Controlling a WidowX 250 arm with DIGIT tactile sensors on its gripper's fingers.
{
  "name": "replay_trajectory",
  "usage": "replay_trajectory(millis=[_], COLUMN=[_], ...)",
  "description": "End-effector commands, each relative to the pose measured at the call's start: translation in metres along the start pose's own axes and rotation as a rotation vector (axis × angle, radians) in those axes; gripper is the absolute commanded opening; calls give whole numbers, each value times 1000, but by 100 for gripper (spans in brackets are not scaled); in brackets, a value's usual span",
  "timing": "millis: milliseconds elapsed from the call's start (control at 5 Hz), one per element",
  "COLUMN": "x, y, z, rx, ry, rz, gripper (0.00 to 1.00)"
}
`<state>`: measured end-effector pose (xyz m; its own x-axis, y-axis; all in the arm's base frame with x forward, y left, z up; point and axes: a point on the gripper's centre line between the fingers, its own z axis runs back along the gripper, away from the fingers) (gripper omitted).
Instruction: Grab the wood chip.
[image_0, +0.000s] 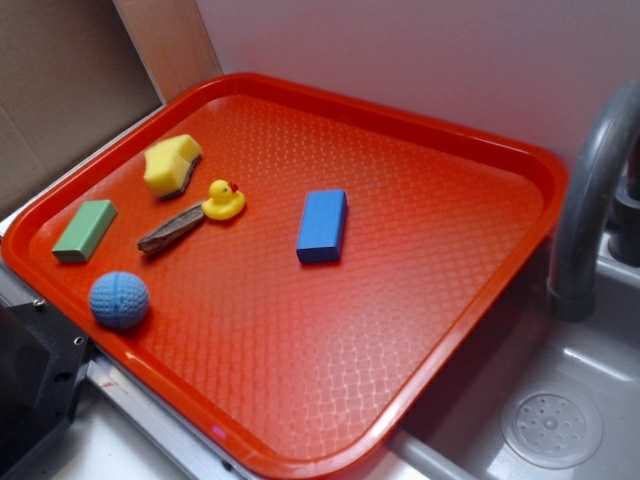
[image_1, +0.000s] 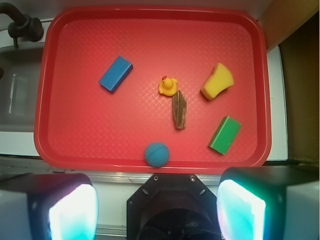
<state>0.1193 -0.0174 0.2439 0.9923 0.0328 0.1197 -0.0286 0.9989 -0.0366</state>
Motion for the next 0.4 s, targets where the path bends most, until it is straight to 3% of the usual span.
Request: replay_trajectory(millis=[0, 200], x=[0, 39], y=[0, 5], z=[0, -55], rx=[0, 84], ry=[0, -51], rz=[0, 13], gripper=[100, 100])
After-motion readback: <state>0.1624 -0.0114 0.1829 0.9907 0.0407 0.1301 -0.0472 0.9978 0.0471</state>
